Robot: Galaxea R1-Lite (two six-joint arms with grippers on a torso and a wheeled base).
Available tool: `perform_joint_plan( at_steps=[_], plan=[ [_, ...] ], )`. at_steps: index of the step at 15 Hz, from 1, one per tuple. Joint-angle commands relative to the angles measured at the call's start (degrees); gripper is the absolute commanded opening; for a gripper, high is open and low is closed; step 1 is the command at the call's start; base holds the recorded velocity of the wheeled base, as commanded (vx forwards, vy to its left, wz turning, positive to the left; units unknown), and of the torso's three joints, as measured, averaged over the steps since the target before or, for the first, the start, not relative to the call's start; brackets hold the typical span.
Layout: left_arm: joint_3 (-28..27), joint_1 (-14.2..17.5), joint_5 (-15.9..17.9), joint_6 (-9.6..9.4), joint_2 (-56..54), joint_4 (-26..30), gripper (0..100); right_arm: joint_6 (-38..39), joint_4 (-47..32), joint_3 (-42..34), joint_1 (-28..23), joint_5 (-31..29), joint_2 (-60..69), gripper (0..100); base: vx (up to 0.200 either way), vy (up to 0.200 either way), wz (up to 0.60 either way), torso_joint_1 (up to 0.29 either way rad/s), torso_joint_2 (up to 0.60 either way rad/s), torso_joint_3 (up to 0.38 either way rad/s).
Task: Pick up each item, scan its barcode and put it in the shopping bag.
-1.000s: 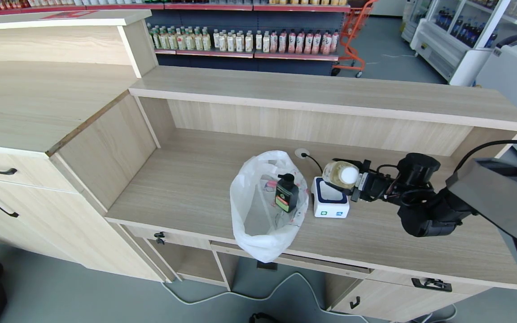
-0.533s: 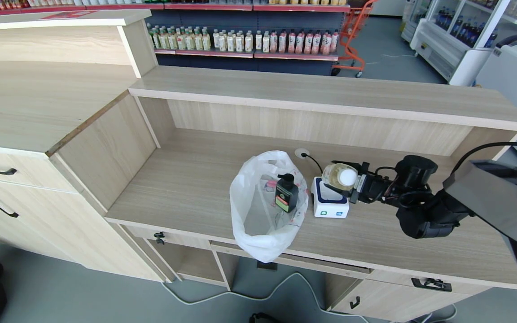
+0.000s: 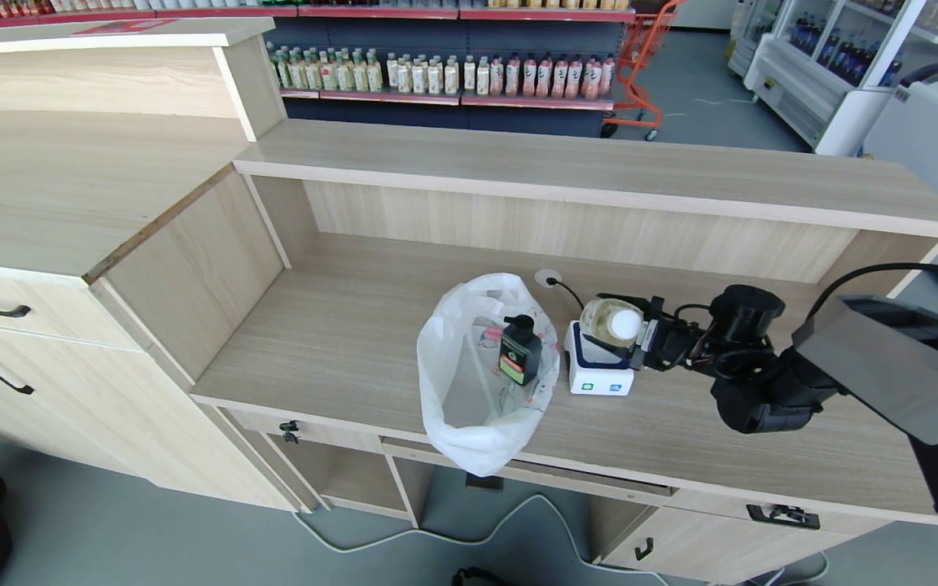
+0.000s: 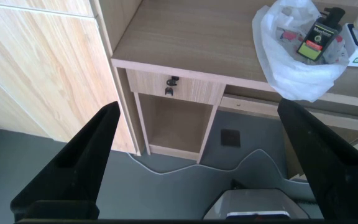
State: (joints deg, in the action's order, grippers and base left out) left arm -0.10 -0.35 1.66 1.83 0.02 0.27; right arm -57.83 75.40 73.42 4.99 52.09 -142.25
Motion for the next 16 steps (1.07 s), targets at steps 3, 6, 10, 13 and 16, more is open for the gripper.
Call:
perform_joint_plan(
  at_steps=[3, 6, 10, 13, 16],
  plan=[
    [0.0, 0.0, 0.0, 0.02, 0.0, 0.0, 100, 0.0, 0.0, 0.9, 0.1, 0.0, -0.8, 0, 0.000, 0.000, 0.00, 0.000, 0.00, 0.000],
    [0.0, 0.0, 0.0, 0.02, 0.0, 0.0, 100, 0.1, 0.1, 2.0, 0.7, -0.1, -1.4, 0, 0.000, 0.000, 0.00, 0.000, 0.00, 0.000],
    [0.0, 0.0, 0.0, 0.02, 0.0, 0.0, 100, 0.0, 0.0, 1.6, 0.8, -0.1, -1.2, 0, 0.000, 0.000, 0.00, 0.000, 0.00, 0.000],
    [0.0, 0.0, 0.0, 0.02, 0.0, 0.0, 100, 0.0, 0.1, 2.1, 1.0, -0.1, -1.5, 0, 0.000, 0.000, 0.00, 0.000, 0.00, 0.000],
    [0.0, 0.0, 0.0, 0.02, 0.0, 0.0, 100, 0.6, 0.5, 2.5, 0.9, -0.1, -0.7, 0, 0.000, 0.000, 0.00, 0.000, 0.00, 0.000]
  ],
)
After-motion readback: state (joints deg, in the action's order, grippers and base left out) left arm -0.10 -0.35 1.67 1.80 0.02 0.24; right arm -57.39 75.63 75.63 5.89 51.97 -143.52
